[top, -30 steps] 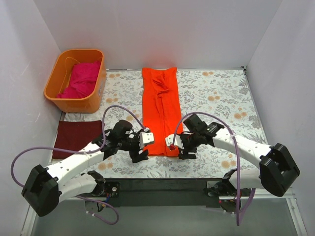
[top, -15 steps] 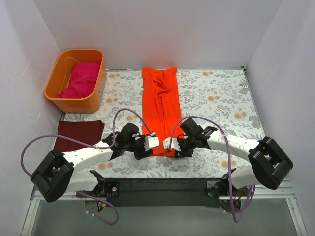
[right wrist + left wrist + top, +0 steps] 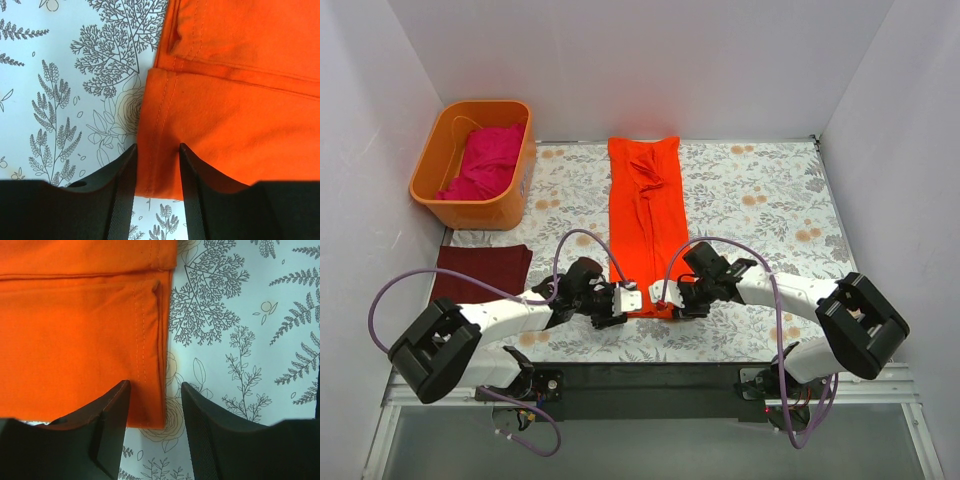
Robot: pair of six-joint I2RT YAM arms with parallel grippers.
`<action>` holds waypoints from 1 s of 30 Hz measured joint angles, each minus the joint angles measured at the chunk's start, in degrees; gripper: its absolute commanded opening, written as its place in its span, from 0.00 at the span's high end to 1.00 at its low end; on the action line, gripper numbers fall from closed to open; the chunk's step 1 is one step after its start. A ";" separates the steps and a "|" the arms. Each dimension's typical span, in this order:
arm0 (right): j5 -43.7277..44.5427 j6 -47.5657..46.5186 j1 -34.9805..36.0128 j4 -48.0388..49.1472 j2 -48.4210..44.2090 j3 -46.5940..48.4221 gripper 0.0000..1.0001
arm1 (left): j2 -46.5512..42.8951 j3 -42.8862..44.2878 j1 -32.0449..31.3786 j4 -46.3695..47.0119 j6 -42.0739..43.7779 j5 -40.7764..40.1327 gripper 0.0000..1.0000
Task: Fold and stack the t-shirts
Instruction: Fold the tshirt
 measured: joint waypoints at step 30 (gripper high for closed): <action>0.52 8.55 10.78 -4.39 -10.62 -1.99 0.99 | -14.45 1.92 -2.69 -14.49 -3.85 3.91 1.00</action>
